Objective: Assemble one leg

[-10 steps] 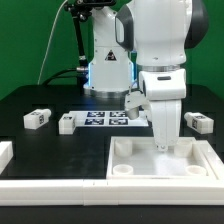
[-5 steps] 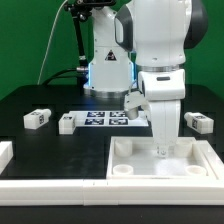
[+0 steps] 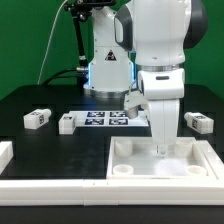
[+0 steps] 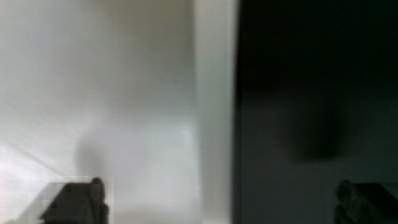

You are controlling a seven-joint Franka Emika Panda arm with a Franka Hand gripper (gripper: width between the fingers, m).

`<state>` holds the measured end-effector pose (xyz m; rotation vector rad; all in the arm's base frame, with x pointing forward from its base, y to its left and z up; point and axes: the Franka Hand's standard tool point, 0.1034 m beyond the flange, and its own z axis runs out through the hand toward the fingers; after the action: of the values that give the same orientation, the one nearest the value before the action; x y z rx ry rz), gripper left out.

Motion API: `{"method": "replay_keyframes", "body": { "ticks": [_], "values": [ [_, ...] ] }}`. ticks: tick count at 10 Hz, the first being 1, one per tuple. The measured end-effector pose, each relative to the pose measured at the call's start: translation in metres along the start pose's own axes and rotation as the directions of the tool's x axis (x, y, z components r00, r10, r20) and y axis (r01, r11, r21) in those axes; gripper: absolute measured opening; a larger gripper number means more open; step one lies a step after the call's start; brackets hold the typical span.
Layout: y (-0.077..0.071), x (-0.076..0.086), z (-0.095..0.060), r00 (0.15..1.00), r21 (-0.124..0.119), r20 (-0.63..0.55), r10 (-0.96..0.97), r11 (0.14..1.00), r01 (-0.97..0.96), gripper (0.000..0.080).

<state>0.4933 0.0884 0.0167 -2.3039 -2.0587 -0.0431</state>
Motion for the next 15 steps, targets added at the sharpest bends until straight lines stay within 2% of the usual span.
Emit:
{"method": "replay_keyframes", "body": {
  "ticks": [2,4,5,8,10,11,12,14,15],
  "values": [
    [-0.015,0.009,-0.02,0.999,-0.008,0.01,0.053,0.999,-0.053,0.0649],
    [-0.026,0.019,-0.041,0.991,-0.014,0.023,0.131,0.991,-0.131,0.0649],
    [-0.029,0.022,-0.047,0.989,-0.022,0.023,0.143,0.99,-0.143,0.0649],
    [-0.029,0.021,-0.045,0.987,-0.02,0.023,0.162,0.987,-0.161,0.0649],
    [-0.032,0.024,-0.044,0.921,-0.022,0.013,0.389,0.921,-0.389,0.0649],
    [-0.044,0.032,-0.04,0.863,-0.023,0.005,0.505,0.863,-0.505,0.0649],
    [-0.058,0.042,-0.035,0.73,-0.011,0.005,0.683,0.73,-0.683,0.0649],
    [-0.069,0.062,-0.032,0.519,0.003,0.011,0.855,0.519,-0.855,0.0649],
    [-0.073,0.07,-0.031,0.374,0.017,0.013,0.927,0.374,-0.927,0.0649]
  ]
}}
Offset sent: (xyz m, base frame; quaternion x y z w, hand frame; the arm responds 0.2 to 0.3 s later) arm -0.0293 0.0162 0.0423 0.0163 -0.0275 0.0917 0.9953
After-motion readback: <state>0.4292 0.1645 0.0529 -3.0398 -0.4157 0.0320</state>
